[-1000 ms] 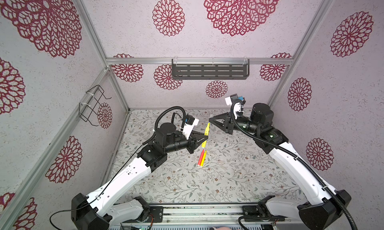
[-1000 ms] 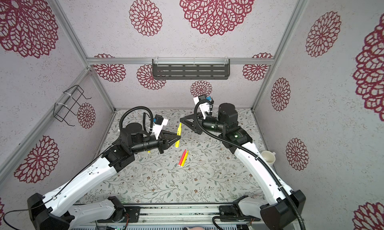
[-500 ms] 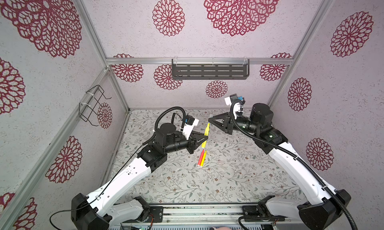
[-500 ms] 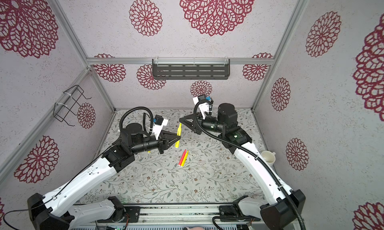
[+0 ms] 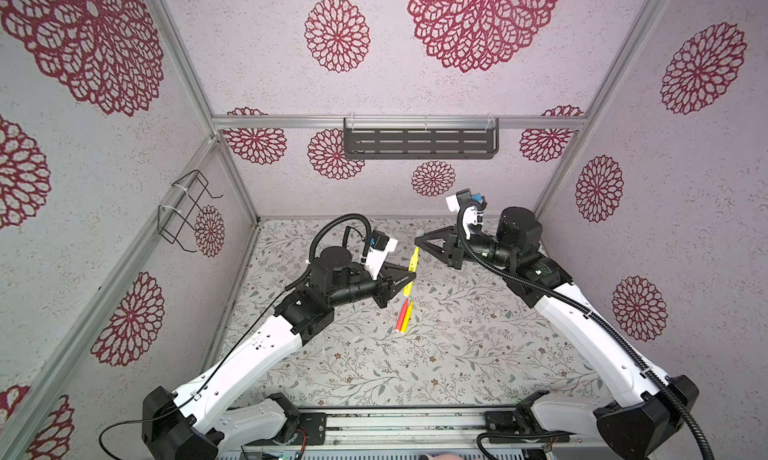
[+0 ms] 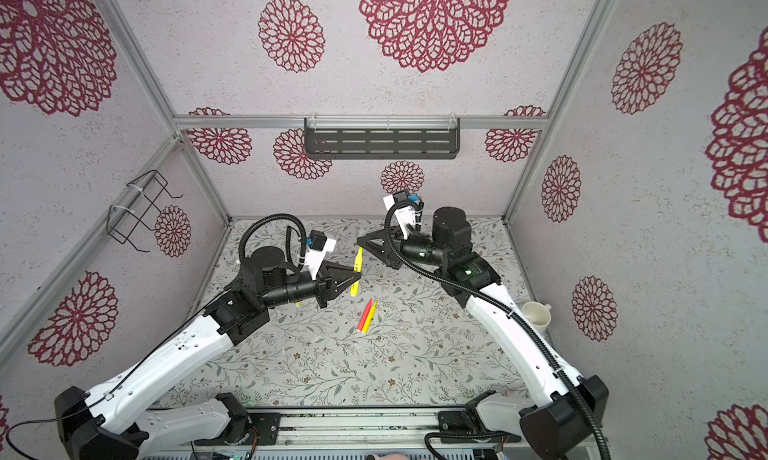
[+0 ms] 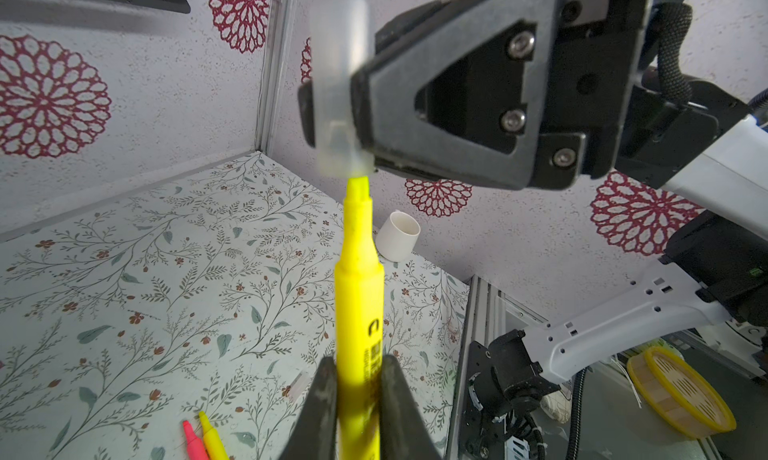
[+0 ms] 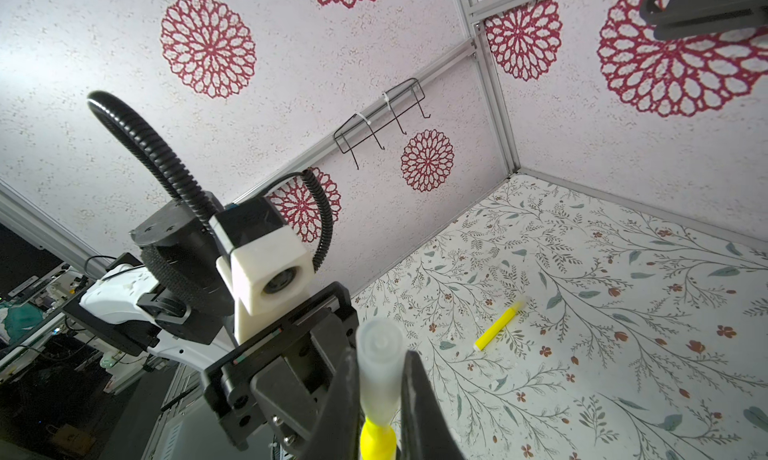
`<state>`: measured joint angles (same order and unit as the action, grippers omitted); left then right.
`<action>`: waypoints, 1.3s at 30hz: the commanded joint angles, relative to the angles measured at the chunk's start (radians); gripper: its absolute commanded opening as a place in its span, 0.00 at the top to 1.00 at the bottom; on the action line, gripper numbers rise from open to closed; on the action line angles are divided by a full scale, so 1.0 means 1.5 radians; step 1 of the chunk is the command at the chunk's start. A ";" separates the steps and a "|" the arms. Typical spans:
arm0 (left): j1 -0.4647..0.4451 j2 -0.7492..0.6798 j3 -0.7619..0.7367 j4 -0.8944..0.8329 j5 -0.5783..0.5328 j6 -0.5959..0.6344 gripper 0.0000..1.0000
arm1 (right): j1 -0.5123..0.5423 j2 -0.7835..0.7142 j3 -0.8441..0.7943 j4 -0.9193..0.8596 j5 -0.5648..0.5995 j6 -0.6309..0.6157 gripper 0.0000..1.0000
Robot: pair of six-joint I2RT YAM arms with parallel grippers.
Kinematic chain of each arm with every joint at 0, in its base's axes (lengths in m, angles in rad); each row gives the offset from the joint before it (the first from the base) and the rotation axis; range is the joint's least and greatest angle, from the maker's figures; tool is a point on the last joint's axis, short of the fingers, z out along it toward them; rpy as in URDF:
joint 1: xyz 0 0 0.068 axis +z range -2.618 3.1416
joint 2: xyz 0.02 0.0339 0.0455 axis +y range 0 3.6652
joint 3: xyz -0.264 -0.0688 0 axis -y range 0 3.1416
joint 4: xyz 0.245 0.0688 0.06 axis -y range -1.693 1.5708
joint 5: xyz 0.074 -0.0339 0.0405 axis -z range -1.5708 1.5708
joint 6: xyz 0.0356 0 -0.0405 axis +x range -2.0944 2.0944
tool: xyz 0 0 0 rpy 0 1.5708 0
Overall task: Insert the pens into the pen caps
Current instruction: 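Lower the translucent cap onto the highlighter tip with the right gripper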
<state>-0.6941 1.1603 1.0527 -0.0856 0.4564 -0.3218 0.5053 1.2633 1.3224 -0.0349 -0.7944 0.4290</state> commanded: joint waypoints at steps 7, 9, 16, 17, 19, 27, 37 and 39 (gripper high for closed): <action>-0.005 -0.017 -0.010 0.019 -0.007 0.014 1.00 | 0.004 -0.012 -0.003 0.020 0.005 -0.009 1.00; -0.005 -0.017 -0.009 0.020 -0.009 0.013 1.00 | 0.006 -0.013 -0.005 0.020 0.004 -0.009 1.00; -0.005 -0.018 -0.009 0.021 -0.017 0.012 1.00 | 0.014 -0.019 -0.015 0.023 0.007 -0.009 1.00; -0.005 -0.018 -0.009 0.021 -0.017 0.012 1.00 | 0.016 -0.019 -0.016 0.023 0.007 -0.009 1.00; -0.005 -0.019 -0.010 0.022 -0.019 0.011 1.00 | 0.020 -0.022 -0.021 0.023 0.010 -0.009 1.00; -0.005 -0.014 -0.009 0.039 -0.023 -0.001 1.00 | 0.049 -0.044 -0.072 0.023 0.070 -0.025 1.00; -0.004 -0.016 -0.019 0.064 -0.020 -0.004 1.00 | 0.076 -0.076 -0.120 0.027 0.153 -0.048 1.00; -0.004 -0.015 -0.018 0.068 -0.016 -0.006 1.00 | 0.080 -0.074 -0.109 0.004 0.156 -0.066 1.00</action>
<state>-0.6960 1.1542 1.0122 -0.0830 0.4294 -0.3336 0.6109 1.1683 1.1385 0.0368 -0.5877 0.3939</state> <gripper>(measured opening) 0.168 0.162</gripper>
